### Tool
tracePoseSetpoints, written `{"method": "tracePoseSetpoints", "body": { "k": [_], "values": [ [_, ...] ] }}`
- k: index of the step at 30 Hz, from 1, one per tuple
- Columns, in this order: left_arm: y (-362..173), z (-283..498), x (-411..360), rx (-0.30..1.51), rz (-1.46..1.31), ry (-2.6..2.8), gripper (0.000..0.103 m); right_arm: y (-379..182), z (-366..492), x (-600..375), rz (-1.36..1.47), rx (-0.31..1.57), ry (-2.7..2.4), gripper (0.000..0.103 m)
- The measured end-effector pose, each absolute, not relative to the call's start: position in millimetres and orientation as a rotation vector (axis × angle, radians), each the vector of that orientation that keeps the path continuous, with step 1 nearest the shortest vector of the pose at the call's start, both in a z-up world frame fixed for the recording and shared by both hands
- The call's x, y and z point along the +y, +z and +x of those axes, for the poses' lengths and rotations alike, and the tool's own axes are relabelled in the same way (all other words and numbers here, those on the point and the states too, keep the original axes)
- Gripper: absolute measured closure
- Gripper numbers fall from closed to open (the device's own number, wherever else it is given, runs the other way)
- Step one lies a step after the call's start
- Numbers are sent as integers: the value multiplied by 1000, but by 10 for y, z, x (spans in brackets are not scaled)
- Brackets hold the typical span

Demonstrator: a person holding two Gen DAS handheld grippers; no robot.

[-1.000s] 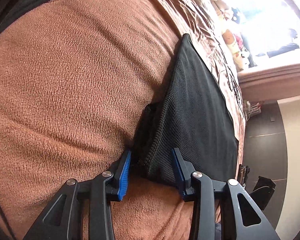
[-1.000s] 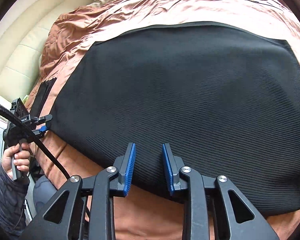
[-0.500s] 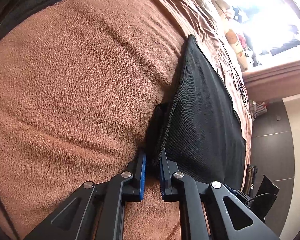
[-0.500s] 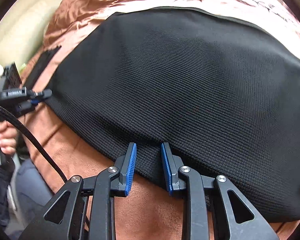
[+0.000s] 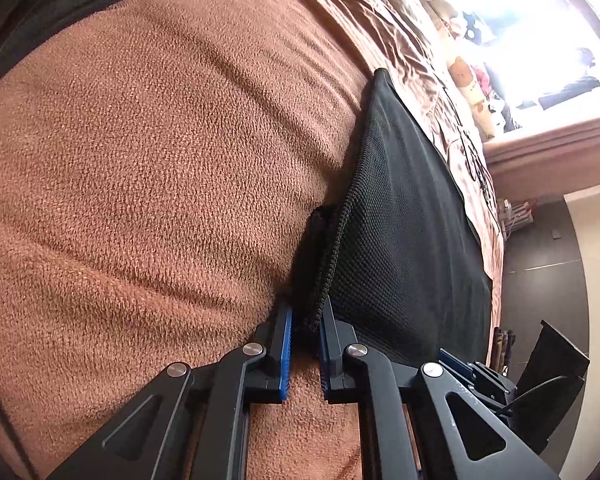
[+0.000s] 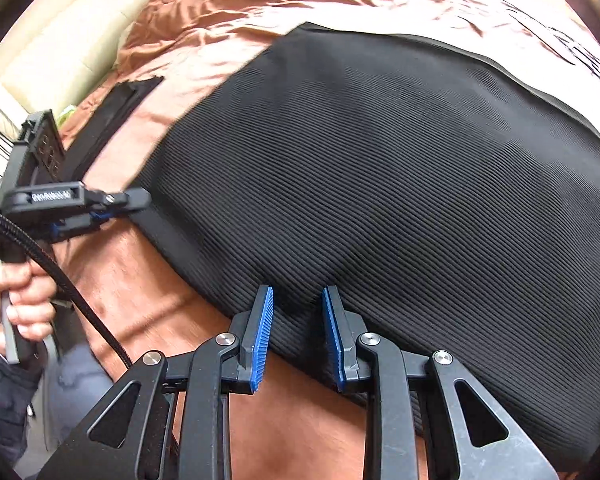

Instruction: Fold small clothes

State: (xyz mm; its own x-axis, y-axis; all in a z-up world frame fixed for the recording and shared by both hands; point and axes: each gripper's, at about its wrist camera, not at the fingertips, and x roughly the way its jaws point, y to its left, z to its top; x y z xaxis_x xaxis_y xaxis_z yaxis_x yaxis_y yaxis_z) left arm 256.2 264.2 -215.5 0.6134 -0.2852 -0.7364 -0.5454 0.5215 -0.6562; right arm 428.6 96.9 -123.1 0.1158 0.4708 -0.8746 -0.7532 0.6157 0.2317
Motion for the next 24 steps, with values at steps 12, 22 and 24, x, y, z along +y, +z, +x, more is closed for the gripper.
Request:
{"method": "tracePoseSetpoints", "body": {
  "k": [12, 22, 24],
  "values": [
    [-2151, 2579, 2663, 944, -1062, 183, 91, -1303, 4271, 823, -344, 1113, 820, 80],
    [-2138, 2618, 2656, 955, -1095, 187, 91, -1261, 4395, -269, -265, 1134, 654, 80],
    [-2129, 2628, 2620, 955, -1096, 189, 91, -1233, 4397, -414, -230, 1137, 640, 82]
  ]
}}
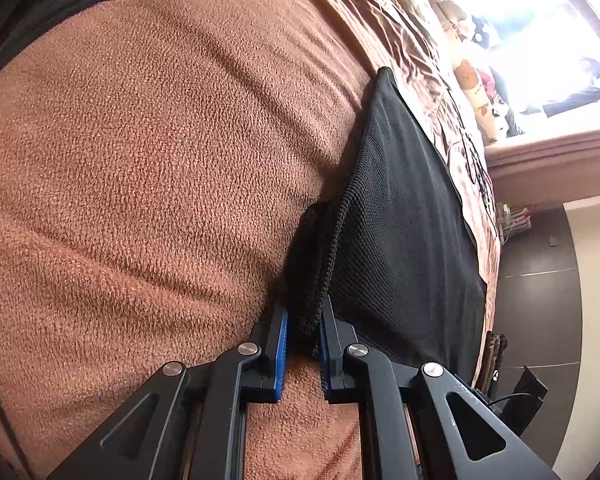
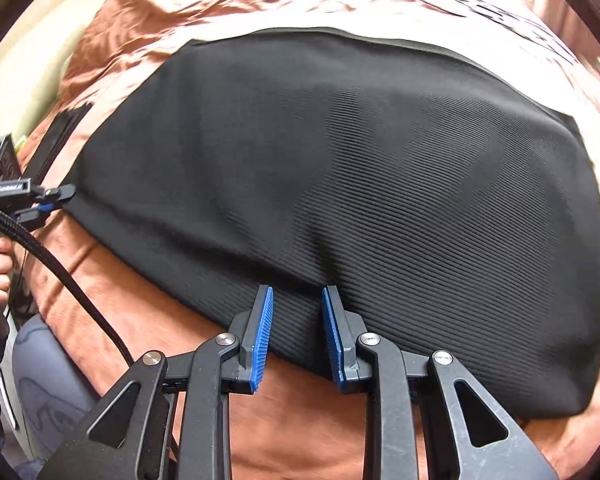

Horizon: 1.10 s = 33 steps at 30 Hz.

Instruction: Fold small clothes

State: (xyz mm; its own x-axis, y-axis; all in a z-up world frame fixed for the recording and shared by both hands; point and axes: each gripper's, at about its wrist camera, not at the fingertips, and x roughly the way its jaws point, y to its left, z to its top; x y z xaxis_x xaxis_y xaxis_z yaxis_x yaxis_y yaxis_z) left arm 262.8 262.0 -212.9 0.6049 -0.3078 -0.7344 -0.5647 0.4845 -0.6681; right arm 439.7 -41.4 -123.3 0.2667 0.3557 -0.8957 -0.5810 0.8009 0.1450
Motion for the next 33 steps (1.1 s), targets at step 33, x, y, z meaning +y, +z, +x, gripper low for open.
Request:
{"method": "tracePoseSetpoints", "body": {
  "k": [33],
  "values": [
    [-2129, 2587, 2576, 917, -1102, 262, 93, -1012, 4618, -105, -206, 1162, 685, 91]
  ]
}}
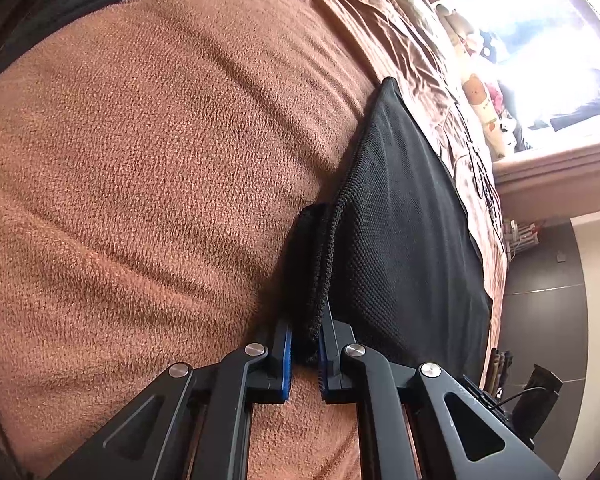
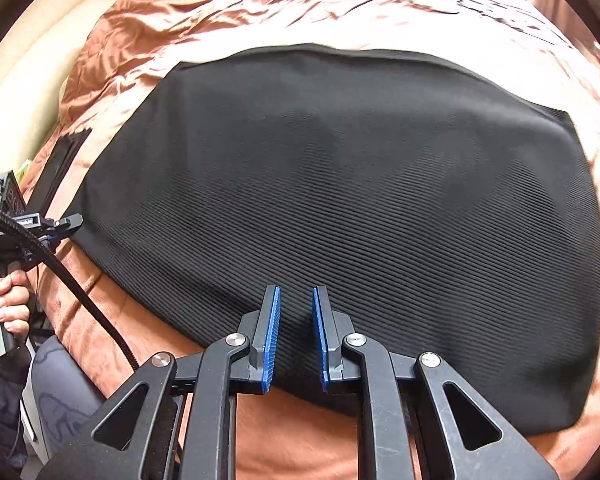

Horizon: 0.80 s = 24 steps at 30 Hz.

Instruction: Fold small clothes

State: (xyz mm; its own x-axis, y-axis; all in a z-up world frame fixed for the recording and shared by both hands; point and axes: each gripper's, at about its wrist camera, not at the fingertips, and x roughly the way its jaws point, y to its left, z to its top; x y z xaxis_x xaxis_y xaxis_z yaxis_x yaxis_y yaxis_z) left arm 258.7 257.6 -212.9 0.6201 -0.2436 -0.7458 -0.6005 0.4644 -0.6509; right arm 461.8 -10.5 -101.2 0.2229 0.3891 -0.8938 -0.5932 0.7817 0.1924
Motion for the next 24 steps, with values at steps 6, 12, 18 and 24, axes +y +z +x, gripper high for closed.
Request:
{"method": "tracePoseSetpoints", "body": {
  "k": [6, 12, 18, 24],
  "values": [
    [-2147, 2567, 2591, 900, -1126, 265, 93, -1179, 4956, 107, -239, 1162, 670, 91],
    [-2159, 2506, 2583, 871, -1169, 291, 93, -1196, 5259, 308, -256, 1131, 631, 91],
    [-2148, 2452, 2540, 843, -1190, 319, 93, -1232, 5546, 516, -247, 1119, 593, 91],
    [-2183, 2360, 2534, 814, -1224, 323, 93, -1256, 5840, 685, -252, 1104, 562, 91]
  ]
}}
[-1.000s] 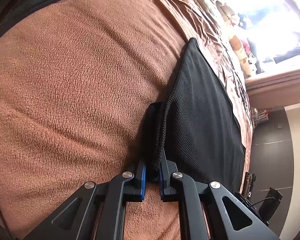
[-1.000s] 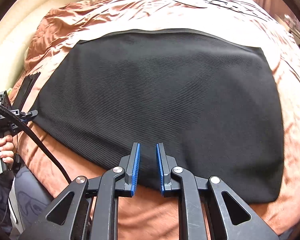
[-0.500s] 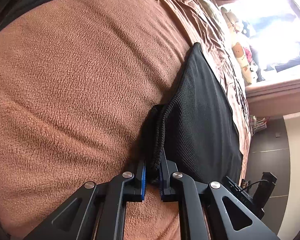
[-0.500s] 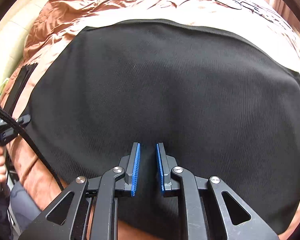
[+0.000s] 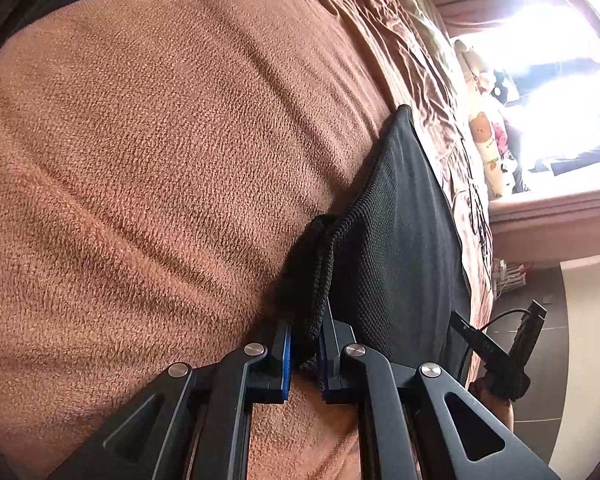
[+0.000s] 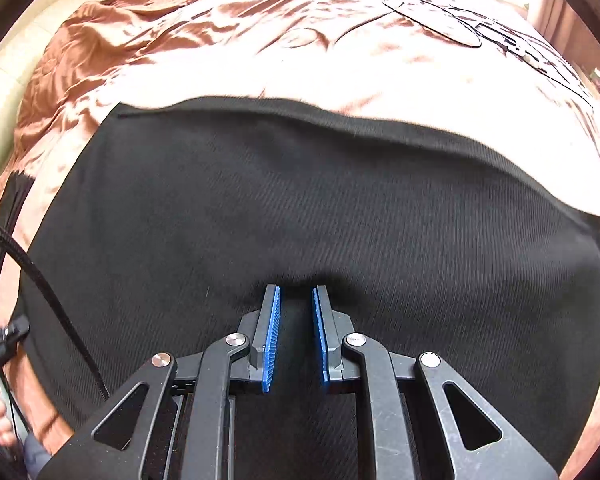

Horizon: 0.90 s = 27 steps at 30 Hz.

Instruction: Fold small clothes

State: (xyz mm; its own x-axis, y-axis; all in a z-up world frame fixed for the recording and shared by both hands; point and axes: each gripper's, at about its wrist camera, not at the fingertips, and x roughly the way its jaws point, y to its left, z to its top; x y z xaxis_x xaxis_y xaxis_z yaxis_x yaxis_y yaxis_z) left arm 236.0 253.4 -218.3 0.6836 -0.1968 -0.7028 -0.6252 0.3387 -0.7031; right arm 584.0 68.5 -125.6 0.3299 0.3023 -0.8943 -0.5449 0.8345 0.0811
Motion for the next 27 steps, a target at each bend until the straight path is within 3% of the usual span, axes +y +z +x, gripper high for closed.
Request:
{"method": "tracePoseSetpoints", "body": {
  "k": [17, 27],
  "values": [
    [-2216, 2287, 2529, 787, -1230, 309, 93, -1357, 6595, 1000, -232, 1093, 447, 91],
    [-2192, 2231, 2560, 749, -1242, 261, 94, -1093, 6130, 790, -203, 1118, 505, 87]
  ]
}}
